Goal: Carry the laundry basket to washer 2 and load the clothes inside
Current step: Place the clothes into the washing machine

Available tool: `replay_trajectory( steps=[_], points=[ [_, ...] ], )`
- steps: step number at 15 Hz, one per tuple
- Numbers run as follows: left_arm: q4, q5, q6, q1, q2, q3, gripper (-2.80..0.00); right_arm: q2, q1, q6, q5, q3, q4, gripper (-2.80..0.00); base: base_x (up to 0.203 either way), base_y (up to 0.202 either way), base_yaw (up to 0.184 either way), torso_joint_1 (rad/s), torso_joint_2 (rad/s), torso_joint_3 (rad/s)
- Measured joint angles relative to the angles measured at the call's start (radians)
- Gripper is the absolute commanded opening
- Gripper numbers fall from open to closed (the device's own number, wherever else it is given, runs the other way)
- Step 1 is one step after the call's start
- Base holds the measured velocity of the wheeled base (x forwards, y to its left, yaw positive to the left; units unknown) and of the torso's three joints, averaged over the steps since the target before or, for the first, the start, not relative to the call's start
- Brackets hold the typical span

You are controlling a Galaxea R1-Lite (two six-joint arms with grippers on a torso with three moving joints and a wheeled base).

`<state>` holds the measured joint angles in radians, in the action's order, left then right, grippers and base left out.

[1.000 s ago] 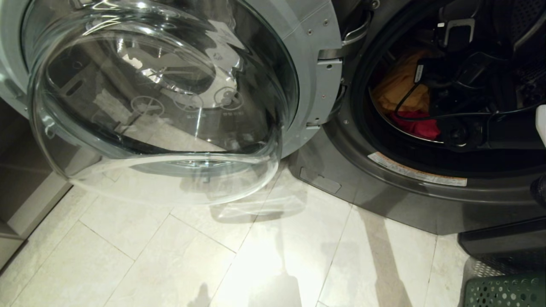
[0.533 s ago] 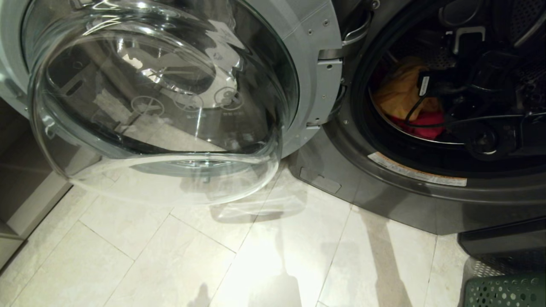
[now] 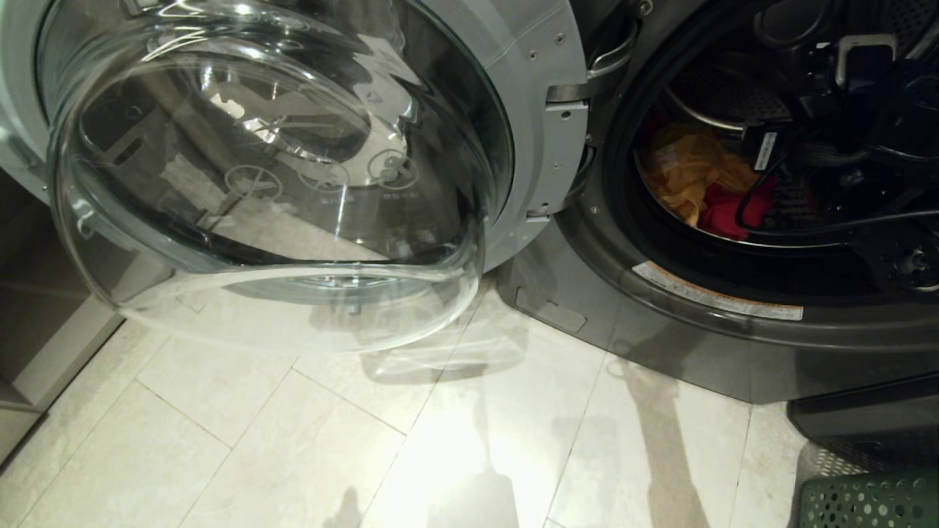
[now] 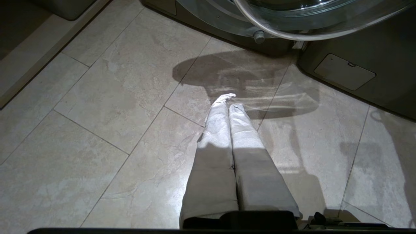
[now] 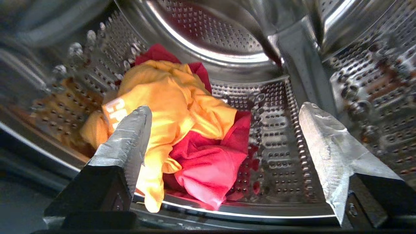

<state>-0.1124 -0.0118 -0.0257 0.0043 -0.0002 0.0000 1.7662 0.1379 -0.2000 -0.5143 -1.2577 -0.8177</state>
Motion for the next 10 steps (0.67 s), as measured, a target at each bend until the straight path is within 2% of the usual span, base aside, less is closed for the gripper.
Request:
replay_trajectory(
  steps=[5, 10],
  points=[
    [0.0, 0.0, 0.0, 0.0, 0.0, 0.0, -2.8, -0.169, 0.014, -0.001, 0.038, 0.194, 0.15, 0.0, 0.0, 0.0, 0.0, 0.0, 0.0, 0.0],
    [0.0, 0.0, 0.0, 0.0, 0.0, 0.0, -2.8, -0.437, 0.016, -0.004, 0.074, 0.502, 0.298, 0.0, 0.0, 0.0, 0.0, 0.0, 0.0, 0.0]
  ],
)
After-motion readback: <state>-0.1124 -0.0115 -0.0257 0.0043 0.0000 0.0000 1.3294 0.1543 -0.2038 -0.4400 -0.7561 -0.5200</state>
